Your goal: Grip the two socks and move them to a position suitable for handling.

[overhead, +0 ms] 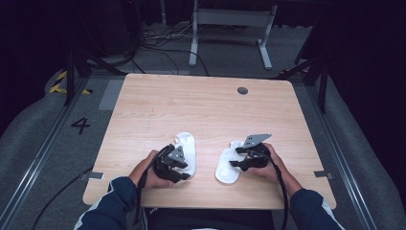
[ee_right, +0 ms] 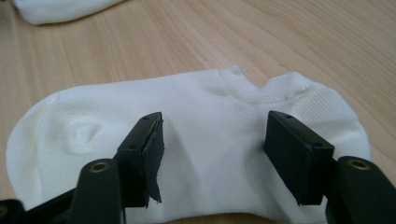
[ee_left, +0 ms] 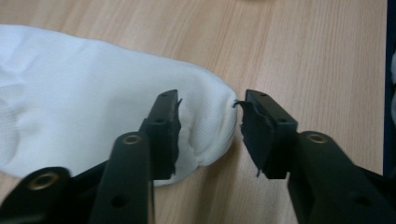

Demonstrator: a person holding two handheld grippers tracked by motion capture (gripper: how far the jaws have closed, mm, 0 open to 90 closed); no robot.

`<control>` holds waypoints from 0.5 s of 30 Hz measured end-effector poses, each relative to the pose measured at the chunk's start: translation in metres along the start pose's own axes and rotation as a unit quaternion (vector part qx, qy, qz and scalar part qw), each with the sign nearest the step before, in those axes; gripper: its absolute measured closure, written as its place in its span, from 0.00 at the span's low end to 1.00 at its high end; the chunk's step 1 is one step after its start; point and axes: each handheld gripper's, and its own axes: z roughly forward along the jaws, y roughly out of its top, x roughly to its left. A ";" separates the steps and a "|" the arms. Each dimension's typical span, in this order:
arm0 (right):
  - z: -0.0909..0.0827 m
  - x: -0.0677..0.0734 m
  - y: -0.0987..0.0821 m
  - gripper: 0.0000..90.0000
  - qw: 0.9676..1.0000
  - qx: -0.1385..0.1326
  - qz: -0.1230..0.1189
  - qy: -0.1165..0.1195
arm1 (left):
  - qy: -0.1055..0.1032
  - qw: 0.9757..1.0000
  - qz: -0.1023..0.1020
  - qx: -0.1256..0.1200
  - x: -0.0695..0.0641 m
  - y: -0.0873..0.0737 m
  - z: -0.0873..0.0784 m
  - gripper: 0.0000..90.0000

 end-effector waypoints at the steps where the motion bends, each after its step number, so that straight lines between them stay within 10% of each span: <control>1: 0.002 0.003 0.002 0.42 1.000 0.001 -0.004 0.003 | 0.004 1.000 -0.008 -0.006 0.001 0.000 -0.001 0.57; 15: 0.013 0.029 0.017 0.44 0.998 0.012 -0.048 0.035 | -0.003 1.000 -0.018 -0.004 0.000 0.000 0.017 0.62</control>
